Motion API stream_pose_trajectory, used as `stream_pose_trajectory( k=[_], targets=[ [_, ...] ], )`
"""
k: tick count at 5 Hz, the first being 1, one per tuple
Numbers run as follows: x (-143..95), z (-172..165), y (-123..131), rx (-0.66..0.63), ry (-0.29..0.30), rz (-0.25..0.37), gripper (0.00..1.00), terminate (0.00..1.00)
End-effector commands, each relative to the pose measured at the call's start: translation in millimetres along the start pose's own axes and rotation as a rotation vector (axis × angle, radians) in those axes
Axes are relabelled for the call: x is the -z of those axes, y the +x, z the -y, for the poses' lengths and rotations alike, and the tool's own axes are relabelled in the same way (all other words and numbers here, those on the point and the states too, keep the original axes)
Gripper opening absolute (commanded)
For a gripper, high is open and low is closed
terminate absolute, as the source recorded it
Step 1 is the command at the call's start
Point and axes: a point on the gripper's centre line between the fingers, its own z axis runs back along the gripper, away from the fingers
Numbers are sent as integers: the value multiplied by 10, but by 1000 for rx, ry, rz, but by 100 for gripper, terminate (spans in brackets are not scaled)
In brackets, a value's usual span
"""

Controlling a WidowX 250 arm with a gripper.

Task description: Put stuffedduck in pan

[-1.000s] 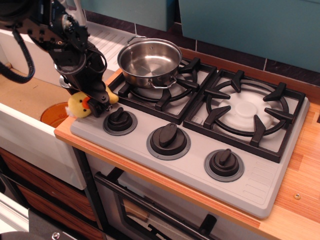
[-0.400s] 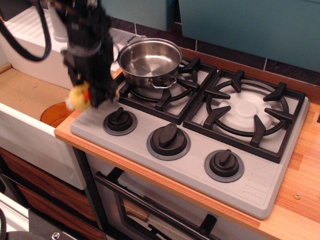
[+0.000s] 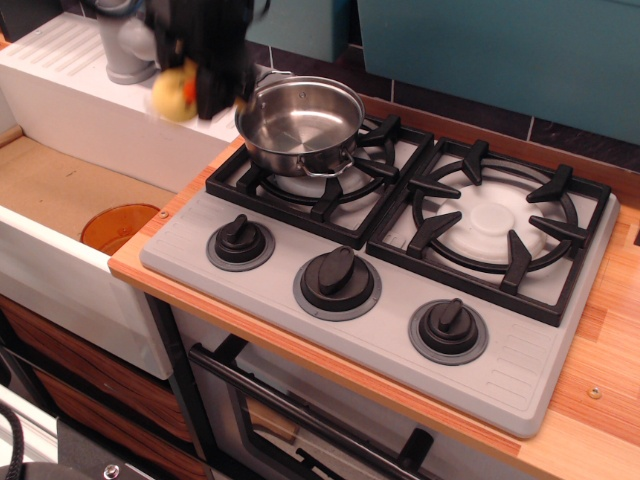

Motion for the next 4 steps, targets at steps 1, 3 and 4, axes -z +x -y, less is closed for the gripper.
stream_pose_trajectory(
  k=[1, 3, 4],
  targets=[
    [-256, 71, 447, 10, -1, 32, 0, 0],
    [-314, 192, 622, 18, -19, 30, 100, 0],
    [-300, 187, 675, 26, -23, 41, 100, 0]
  ],
)
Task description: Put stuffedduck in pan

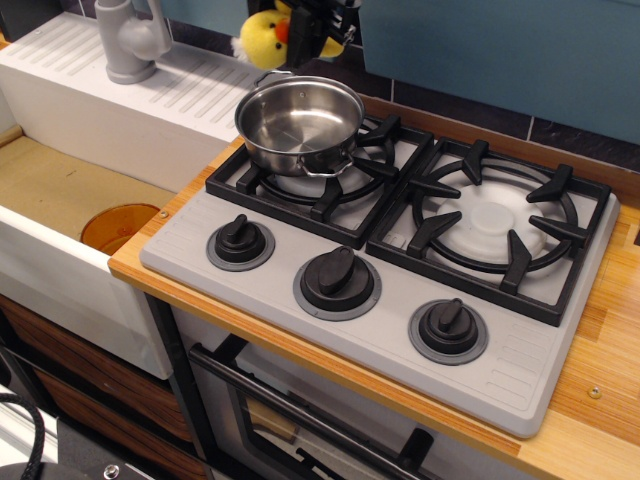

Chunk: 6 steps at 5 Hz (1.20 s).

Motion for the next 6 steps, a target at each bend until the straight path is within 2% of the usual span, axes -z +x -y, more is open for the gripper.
stream_pose_trajectory(
  k=[1, 3, 5, 6],
  targets=[
    [-151, -67, 185, 2, 9, 61, 100, 0],
    [-257, -42, 230, 3, 20, 51, 100, 0],
    [-286, 51, 230, 9, -49, 66, 100, 0],
    [-271, 106, 206, 2, -61, 75, 100, 0]
  ],
)
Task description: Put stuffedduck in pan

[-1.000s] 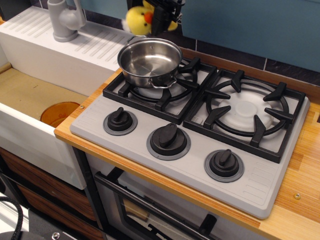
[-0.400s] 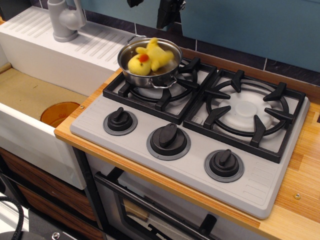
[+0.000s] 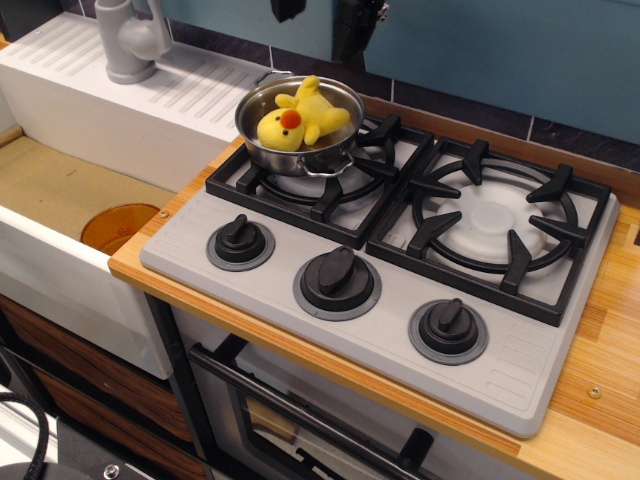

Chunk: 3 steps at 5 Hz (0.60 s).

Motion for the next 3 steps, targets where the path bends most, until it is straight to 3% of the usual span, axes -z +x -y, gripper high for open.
stream_pose_trajectory(
  k=[1, 3],
  targets=[
    [-173, 8, 0, -23, 9, 61, 100, 0],
    [-102, 59, -20, -35, -17, 64, 100, 0]
  ],
)
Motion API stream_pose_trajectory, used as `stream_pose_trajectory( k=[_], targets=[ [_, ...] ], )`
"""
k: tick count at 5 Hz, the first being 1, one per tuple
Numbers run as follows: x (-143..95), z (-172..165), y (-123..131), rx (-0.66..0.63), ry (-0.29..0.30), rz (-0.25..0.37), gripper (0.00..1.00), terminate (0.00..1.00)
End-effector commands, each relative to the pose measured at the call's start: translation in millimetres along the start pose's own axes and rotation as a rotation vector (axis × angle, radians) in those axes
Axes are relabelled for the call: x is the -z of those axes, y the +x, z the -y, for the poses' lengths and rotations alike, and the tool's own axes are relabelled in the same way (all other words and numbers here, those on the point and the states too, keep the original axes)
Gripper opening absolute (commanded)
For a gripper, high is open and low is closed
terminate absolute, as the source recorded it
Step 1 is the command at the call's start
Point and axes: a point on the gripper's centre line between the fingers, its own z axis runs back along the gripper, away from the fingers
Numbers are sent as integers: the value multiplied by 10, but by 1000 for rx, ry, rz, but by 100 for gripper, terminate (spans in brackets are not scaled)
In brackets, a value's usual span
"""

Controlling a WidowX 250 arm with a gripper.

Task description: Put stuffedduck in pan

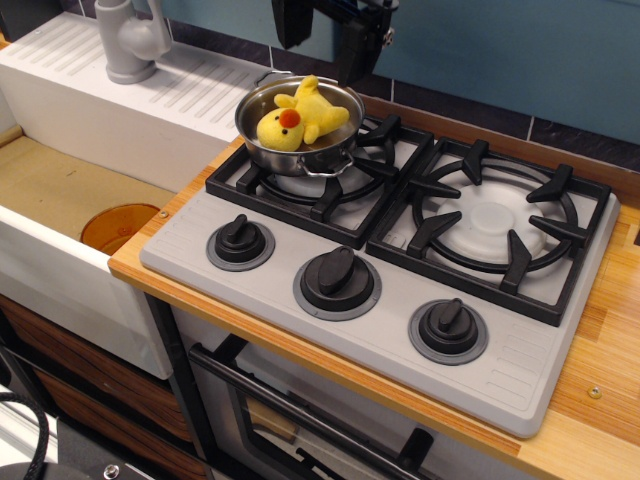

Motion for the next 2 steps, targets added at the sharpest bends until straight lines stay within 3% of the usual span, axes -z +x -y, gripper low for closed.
stream_pose_trajectory(
  k=[1, 2],
  targets=[
    [-245, -50, 52, -24, 31, 59, 100, 0],
    [-227, -34, 82, -28, 26, 47, 100, 100]
  ],
)
